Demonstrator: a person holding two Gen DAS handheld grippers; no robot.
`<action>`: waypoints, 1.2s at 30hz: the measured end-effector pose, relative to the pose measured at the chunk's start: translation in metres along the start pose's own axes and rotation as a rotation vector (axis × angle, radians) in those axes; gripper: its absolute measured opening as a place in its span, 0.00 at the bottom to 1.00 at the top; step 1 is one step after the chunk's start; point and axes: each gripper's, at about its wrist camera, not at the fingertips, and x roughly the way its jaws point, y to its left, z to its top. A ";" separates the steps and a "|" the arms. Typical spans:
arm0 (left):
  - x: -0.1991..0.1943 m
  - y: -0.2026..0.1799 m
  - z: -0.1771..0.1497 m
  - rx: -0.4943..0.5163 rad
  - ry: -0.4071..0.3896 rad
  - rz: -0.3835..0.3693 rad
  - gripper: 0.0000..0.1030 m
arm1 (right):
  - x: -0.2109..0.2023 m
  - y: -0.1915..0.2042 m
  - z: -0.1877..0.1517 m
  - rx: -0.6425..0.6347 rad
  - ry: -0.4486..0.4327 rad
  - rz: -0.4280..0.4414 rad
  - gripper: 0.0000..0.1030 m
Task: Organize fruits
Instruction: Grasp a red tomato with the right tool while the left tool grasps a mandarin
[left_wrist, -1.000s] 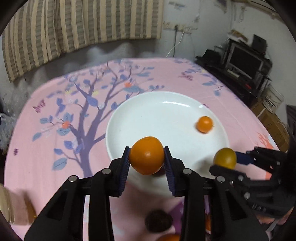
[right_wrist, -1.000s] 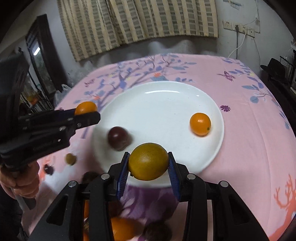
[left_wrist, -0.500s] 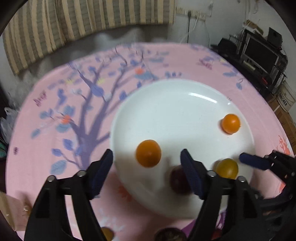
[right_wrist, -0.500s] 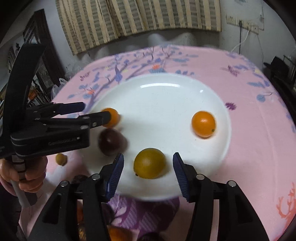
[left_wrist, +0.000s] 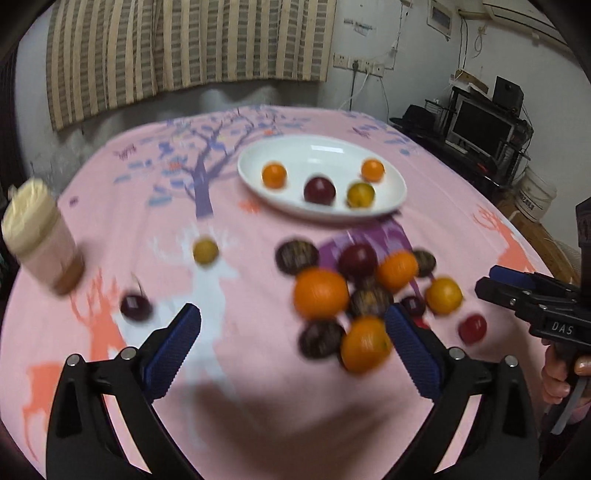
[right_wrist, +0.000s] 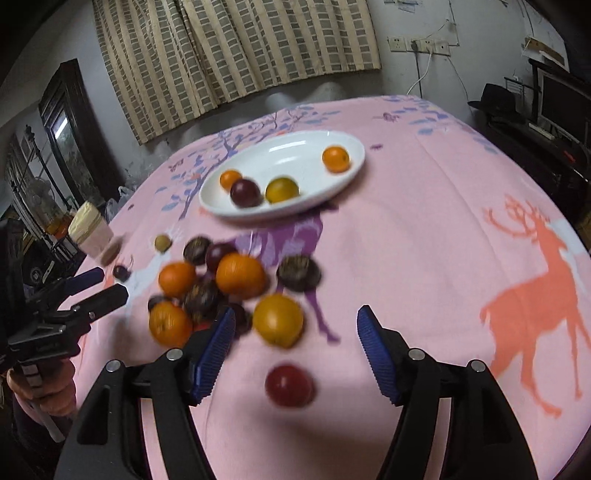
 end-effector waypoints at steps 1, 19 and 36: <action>0.000 -0.002 -0.009 -0.004 0.006 -0.002 0.95 | 0.000 0.002 -0.007 -0.009 0.014 -0.002 0.67; -0.002 0.002 -0.040 -0.041 0.016 -0.006 0.95 | 0.008 0.014 -0.040 -0.056 0.088 -0.061 0.45; 0.010 -0.032 -0.035 0.106 0.056 -0.107 0.55 | 0.007 -0.004 -0.041 0.047 0.071 0.039 0.27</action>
